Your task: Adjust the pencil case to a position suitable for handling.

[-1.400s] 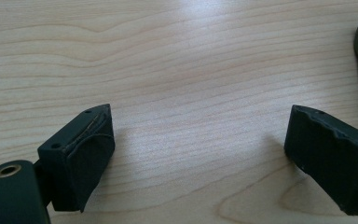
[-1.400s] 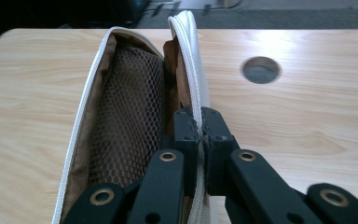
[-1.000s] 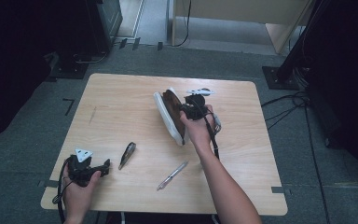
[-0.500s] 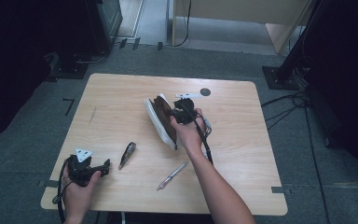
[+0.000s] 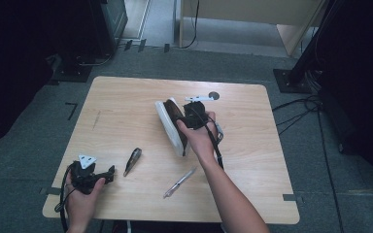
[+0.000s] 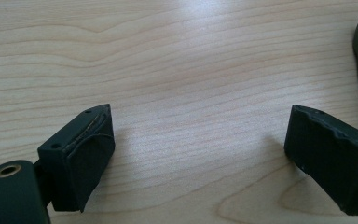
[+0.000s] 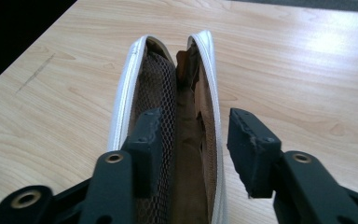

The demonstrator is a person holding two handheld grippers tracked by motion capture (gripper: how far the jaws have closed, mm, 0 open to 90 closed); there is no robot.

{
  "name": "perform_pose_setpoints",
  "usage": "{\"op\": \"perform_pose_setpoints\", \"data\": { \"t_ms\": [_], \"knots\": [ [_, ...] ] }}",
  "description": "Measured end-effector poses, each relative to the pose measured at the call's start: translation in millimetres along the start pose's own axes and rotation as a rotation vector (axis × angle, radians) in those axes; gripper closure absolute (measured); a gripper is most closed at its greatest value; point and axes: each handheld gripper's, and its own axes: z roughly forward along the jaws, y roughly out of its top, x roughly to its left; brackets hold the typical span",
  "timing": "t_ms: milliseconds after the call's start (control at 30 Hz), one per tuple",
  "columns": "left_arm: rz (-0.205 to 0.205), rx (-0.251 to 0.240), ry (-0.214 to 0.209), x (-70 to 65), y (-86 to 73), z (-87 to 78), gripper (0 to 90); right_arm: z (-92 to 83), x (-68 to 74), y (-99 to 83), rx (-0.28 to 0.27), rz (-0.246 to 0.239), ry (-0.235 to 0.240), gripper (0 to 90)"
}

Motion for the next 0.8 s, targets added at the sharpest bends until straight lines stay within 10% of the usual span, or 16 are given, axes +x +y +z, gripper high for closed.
{"op": "perform_pose_setpoints", "data": {
  "t_ms": [800],
  "knots": [
    [0.001, -0.002, -0.002, -0.3, -0.1, 0.1, 8.6, -96.7, -25.2, -18.6, -0.117, -0.102, -0.013, 48.0]
  ]
}}
